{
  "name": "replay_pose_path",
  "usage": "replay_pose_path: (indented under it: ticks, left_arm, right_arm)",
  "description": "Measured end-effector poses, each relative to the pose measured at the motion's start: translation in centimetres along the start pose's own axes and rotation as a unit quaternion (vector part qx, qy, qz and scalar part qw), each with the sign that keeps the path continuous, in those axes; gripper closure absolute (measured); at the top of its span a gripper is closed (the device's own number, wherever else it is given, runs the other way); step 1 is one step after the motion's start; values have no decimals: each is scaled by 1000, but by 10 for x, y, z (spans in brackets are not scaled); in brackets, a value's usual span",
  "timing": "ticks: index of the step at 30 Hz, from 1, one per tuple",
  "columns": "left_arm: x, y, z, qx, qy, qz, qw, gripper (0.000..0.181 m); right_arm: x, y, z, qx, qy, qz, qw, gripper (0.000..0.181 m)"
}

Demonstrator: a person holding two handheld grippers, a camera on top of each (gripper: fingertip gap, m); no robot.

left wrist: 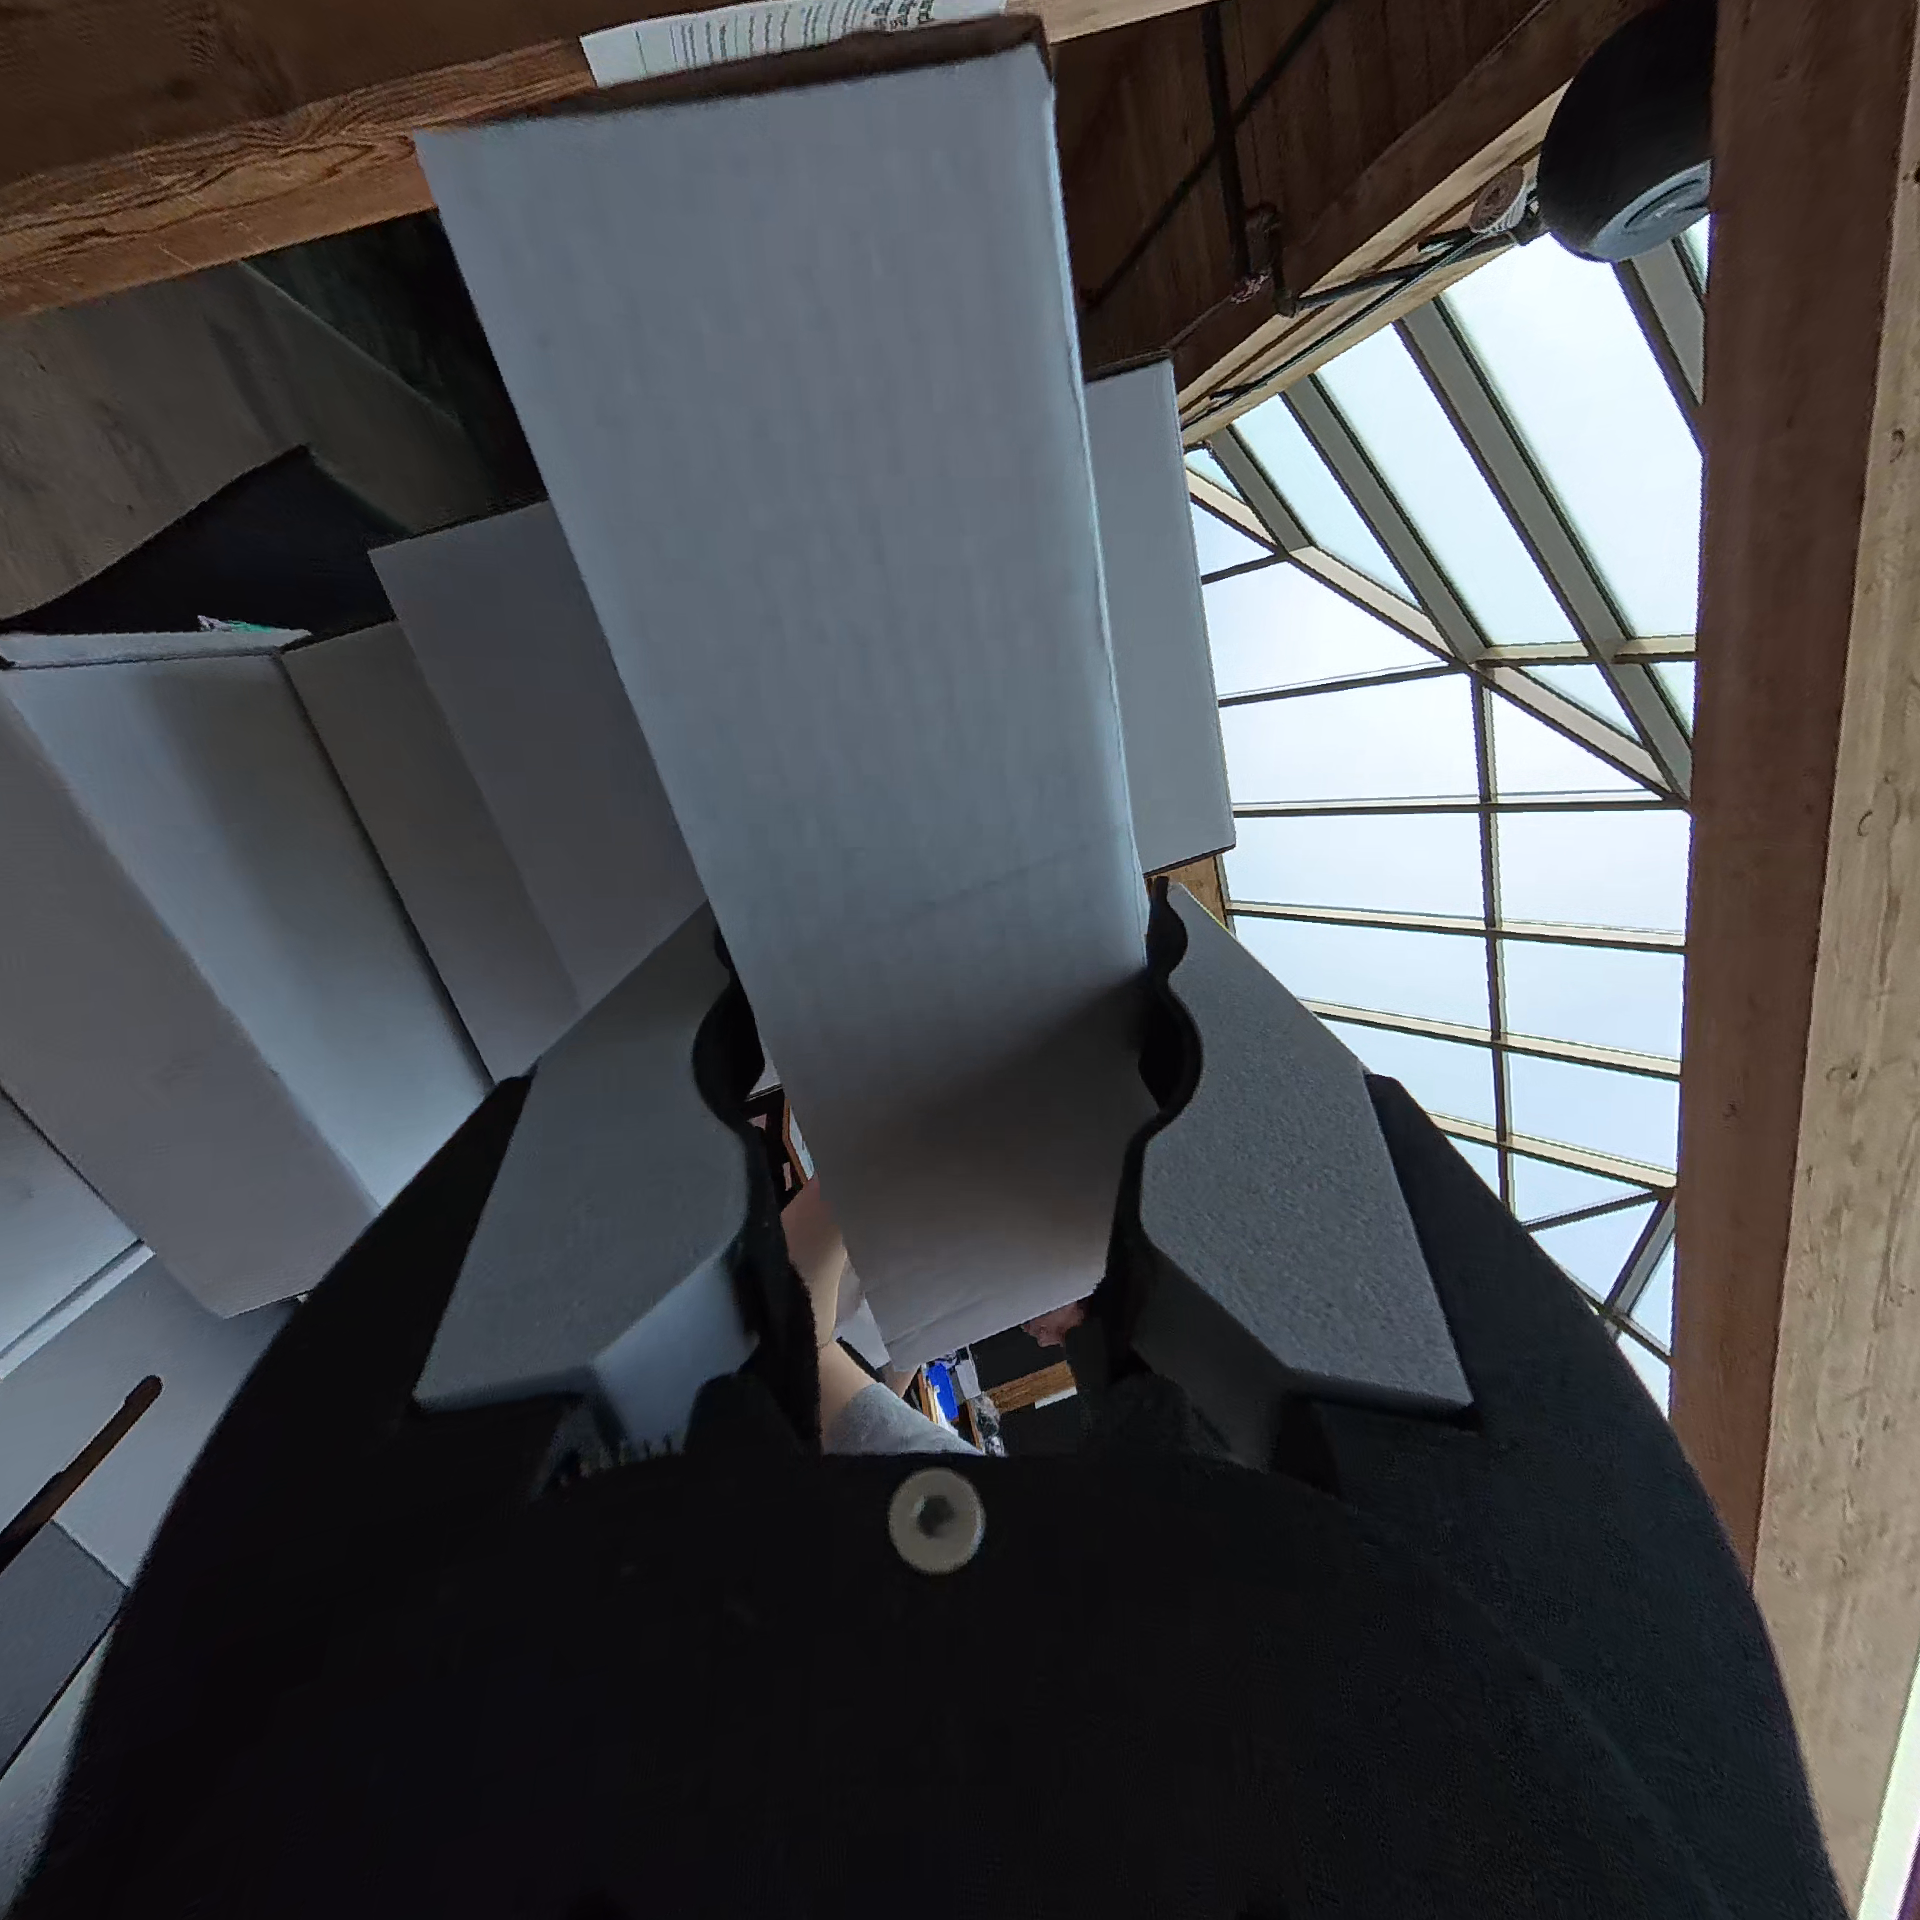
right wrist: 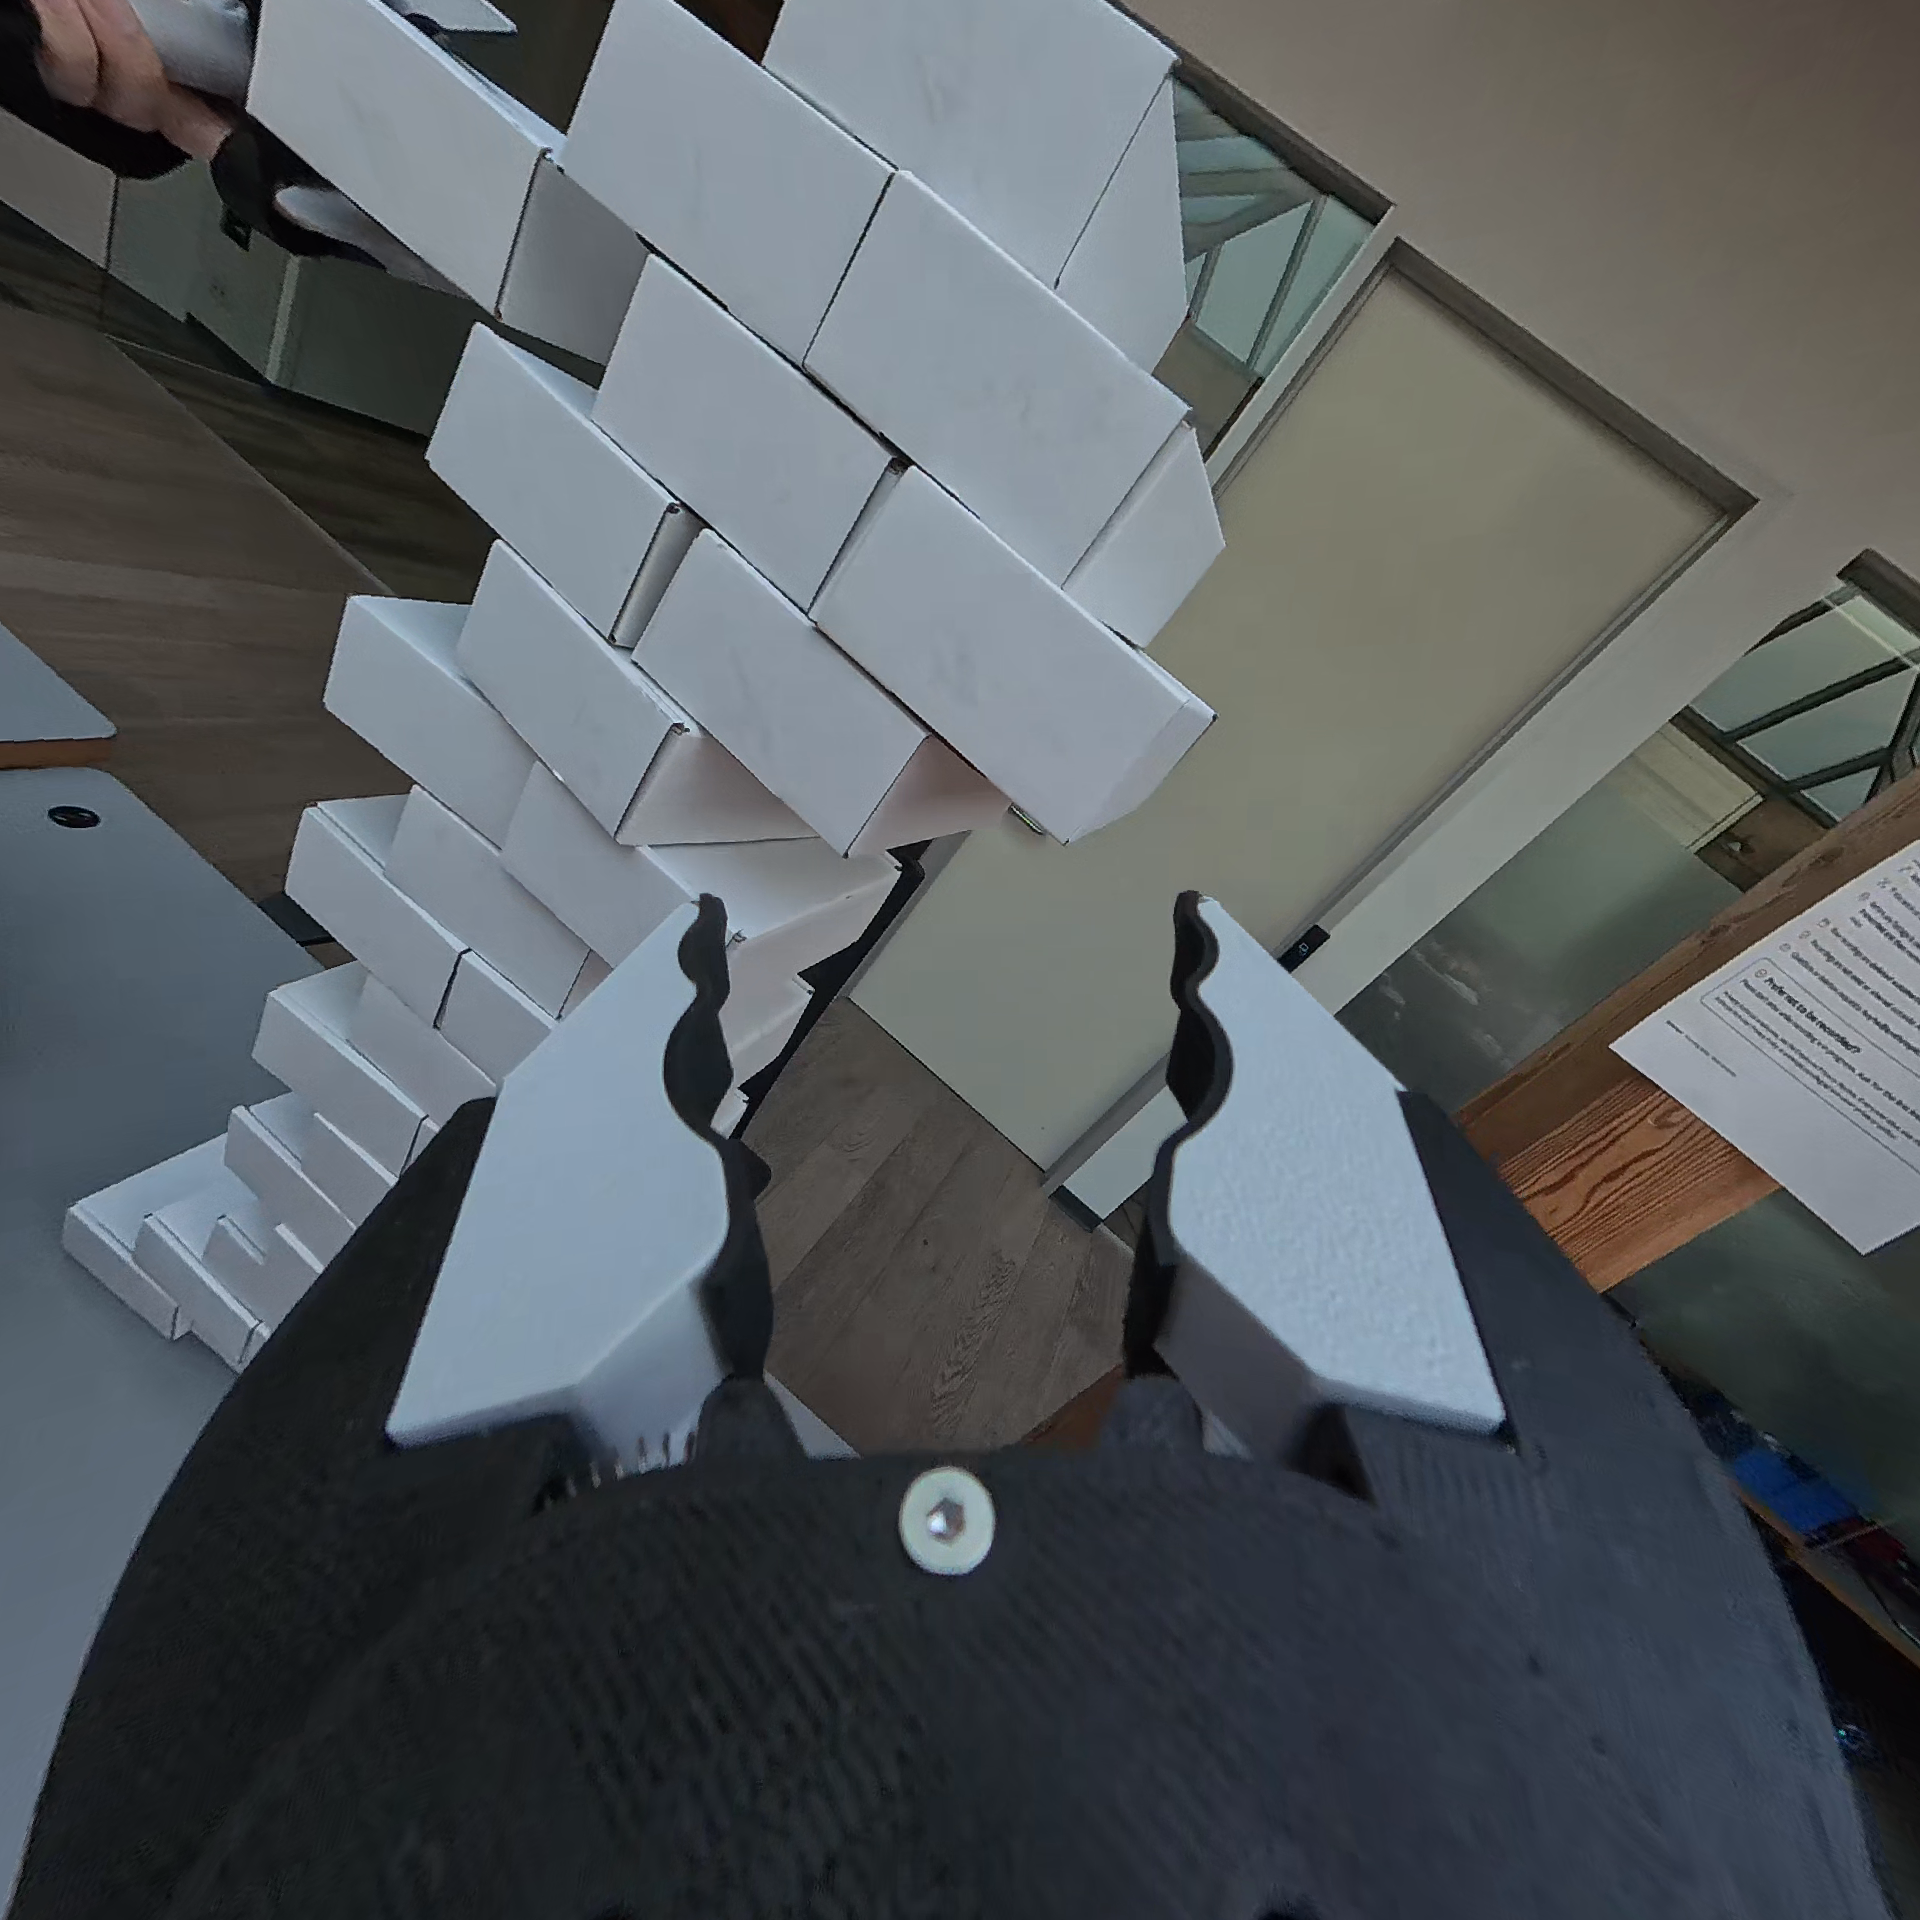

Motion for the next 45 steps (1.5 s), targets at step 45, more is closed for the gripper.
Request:
replay_pose_path:
  ticks: [45]
  left_arm:
    - [5, 9, 2, -27, 14, -32, 999, 108]
  right_arm:
    - [106, -17, 82, -275, 30, -95, 956, 136]
Point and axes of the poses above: each gripper's, where its closed fingertips meet, x out along the fingers, y out of its top, z = x × y across the jaws, the point moved 8 cm from there along -x, back along the fingers, and after that the axes turned 4 degrees about x, right-handed, at the moved point
